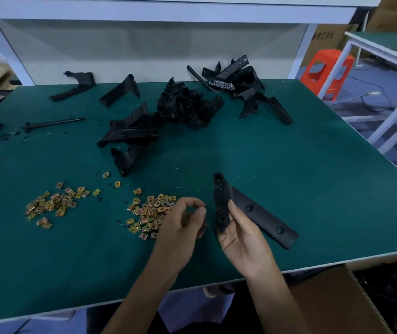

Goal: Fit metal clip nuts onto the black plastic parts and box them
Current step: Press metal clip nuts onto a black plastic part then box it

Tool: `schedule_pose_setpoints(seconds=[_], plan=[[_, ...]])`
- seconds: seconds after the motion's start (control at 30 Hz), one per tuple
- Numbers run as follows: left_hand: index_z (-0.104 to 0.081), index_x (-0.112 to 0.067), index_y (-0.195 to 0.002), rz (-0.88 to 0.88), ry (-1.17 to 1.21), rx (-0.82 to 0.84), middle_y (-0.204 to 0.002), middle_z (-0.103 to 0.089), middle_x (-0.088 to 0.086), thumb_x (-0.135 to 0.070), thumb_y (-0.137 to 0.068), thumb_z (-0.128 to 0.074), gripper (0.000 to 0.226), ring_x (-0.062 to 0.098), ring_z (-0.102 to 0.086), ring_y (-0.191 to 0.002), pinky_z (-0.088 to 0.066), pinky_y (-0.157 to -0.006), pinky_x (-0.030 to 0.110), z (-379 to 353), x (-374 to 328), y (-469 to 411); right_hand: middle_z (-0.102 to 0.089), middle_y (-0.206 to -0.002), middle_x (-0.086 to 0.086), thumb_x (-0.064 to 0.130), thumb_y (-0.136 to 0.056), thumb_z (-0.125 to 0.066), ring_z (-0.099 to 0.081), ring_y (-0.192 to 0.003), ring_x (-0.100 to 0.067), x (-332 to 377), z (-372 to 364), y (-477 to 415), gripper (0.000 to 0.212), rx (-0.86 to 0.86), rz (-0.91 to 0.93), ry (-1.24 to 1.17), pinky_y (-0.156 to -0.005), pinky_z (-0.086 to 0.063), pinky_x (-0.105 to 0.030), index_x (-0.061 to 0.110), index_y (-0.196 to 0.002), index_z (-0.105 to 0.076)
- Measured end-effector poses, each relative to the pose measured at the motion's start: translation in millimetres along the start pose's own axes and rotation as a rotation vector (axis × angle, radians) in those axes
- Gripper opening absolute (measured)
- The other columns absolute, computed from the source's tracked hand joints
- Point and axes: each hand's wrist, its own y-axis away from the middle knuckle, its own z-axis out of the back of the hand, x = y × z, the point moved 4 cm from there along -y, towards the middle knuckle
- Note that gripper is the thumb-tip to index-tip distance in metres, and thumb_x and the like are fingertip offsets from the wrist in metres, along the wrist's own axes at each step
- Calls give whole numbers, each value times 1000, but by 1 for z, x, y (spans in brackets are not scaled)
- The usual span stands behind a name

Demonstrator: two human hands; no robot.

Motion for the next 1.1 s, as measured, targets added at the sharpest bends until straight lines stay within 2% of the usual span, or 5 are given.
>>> schedule_pose_setpoints(seconds=[0.2,0.33,0.7,0.87,1.1], plan=[[-71,-18,-102,86,233,-75,-89,-75,-4,-10,-95,-66,13,8,-69,-82,-56,-76,22,-1,-2,0,-70,-120,-17,22,-84,-69,-65,-110,-25,-2,0,0,40,24,-25,53,-108,-44,-37,4,-119,-73],[-73,-12,-105,173,334,-82,-95,-77,6,-9,-92,-68,14,14,-71,-87,-56,-76,26,-4,1,0,-68,-125,-19,23,-81,-71,-65,-109,-26,-3,1,0,60,8,-12,96,-98,-49,-34,-2,-134,-61],[-75,-8,-88,220,396,-110,-74,-71,6,-9,-85,-71,5,11,-61,-63,-51,-59,25,-6,7,5,-74,-113,-16,19,-88,-71,-73,-99,-22,-5,2,-2,25,59,45,152,-79,-59,-30,9,-110,-78],[-80,-15,-78,274,396,-23,-73,-72,3,-16,-74,-76,5,8,-63,-61,-50,-53,20,-1,4,7,-72,-117,-22,32,-62,-98,-71,-102,-28,-5,0,-2,62,81,60,214,-83,-60,-34,5,-113,-76],[-76,-16,-103,287,483,-18,-88,-76,10,-21,-55,-85,49,16,-69,-75,-52,-71,33,4,1,8,-70,-122,-22,28,-76,-85,-68,-107,-31,-8,-9,1,44,80,58,285,-87,-50,-40,11,-115,-77]])
